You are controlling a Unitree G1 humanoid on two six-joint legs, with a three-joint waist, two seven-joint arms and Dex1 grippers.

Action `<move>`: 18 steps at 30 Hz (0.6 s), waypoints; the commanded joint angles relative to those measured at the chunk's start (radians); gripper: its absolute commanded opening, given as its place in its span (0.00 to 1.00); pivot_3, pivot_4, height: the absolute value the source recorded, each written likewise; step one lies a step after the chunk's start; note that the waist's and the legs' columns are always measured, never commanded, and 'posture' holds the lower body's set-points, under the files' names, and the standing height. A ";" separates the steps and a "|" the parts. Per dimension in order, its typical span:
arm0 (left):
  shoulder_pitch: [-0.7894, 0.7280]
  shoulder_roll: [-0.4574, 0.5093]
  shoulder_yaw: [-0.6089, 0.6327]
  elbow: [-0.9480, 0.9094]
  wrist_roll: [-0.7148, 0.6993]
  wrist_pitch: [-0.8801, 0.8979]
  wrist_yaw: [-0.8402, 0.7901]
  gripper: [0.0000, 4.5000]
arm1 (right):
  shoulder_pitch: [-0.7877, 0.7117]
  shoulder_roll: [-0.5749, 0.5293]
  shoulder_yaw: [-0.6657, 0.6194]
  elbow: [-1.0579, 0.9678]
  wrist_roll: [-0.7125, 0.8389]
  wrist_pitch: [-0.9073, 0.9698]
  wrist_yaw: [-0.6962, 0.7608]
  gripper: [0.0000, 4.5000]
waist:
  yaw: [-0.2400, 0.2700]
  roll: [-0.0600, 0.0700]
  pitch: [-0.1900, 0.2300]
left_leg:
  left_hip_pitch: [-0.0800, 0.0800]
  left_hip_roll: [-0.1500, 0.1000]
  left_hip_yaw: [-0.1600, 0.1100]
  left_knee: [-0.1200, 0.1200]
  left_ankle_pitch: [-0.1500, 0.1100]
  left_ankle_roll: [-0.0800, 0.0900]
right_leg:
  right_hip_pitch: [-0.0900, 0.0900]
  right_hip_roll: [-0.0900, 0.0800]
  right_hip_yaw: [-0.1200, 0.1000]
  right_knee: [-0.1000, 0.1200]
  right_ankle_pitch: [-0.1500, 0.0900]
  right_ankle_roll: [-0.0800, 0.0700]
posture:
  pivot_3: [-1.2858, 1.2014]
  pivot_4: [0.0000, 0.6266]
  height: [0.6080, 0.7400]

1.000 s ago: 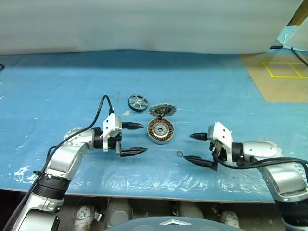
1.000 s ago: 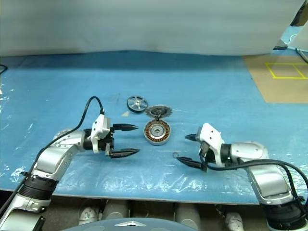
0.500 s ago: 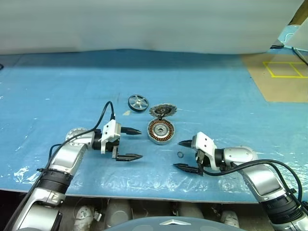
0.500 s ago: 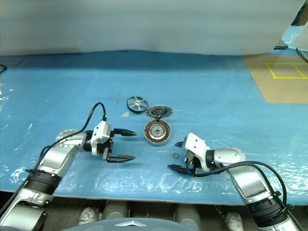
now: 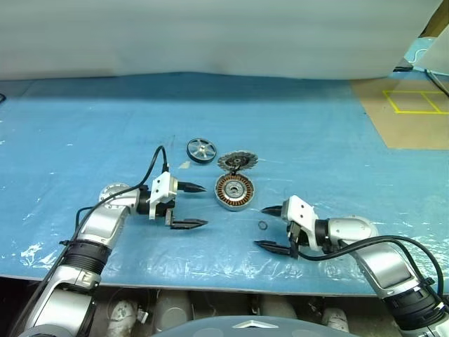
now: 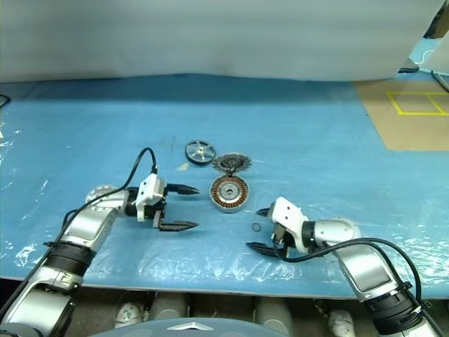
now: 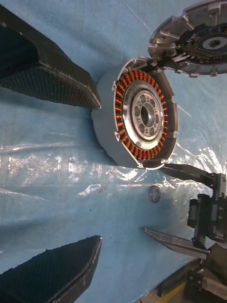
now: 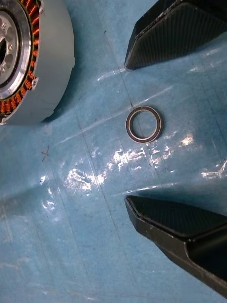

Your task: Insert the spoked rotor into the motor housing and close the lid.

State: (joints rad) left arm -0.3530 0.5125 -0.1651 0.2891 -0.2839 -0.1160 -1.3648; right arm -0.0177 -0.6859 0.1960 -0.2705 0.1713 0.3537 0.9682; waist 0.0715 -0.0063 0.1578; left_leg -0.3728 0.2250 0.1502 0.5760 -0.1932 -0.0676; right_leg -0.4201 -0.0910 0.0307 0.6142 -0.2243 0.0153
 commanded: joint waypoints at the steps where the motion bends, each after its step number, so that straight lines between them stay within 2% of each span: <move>1: -0.014 -0.004 -0.006 0.024 0.019 -0.052 -0.008 1.00 | 0.015 -0.014 -0.014 0.020 0.000 0.022 -0.011 0.72 | 0.000 0.000 0.000 | 0.000 0.000 0.000 0.000 0.000 0.000 | 0.000 0.000 0.000 0.000 0.000 0.000 | 0.52 0.24 1.00; 8: -0.021 -0.013 0.001 0.059 0.020 -0.069 -0.017 1.00 | 0.027 -0.020 -0.016 0.010 -0.003 0.022 -0.015 0.15 | 0.000 0.000 0.000 | 0.000 0.000 0.000 0.000 0.000 0.000 | 0.000 0.000 0.000 0.000 0.000 0.000 | 0.52 0.24 1.00; 15: -0.024 -0.022 0.001 0.094 0.025 -0.101 -0.023 1.00 | 0.022 -0.014 -0.015 -0.006 -0.003 0.031 -0.029 0.14 | 0.000 0.000 0.000 | 0.000 0.000 0.000 0.000 0.000 0.000 | 0.000 0.000 0.000 0.000 0.000 0.000 | 0.52 0.24 1.00; 18: -0.021 -0.028 0.006 0.097 0.021 -0.105 -0.020 1.00 | 0.005 -0.011 -0.057 -0.025 0.048 0.053 -0.024 0.14 | 0.000 0.000 0.000 | 0.000 0.000 0.000 0.000 0.000 0.000 | 0.000 0.000 0.000 0.000 0.000 0.000 | 0.52 0.24 1.00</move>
State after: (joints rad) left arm -0.3642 0.4858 -0.1664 0.3895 -0.2557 -0.2010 -1.3823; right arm -0.0119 -0.6925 0.1679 -0.2750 0.1962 0.3895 0.9412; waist 0.0719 -0.0068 0.1576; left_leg -0.3728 0.2252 0.1502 0.5758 -0.1933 -0.0675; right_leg -0.4200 -0.0910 0.0306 0.6140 -0.2243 0.0153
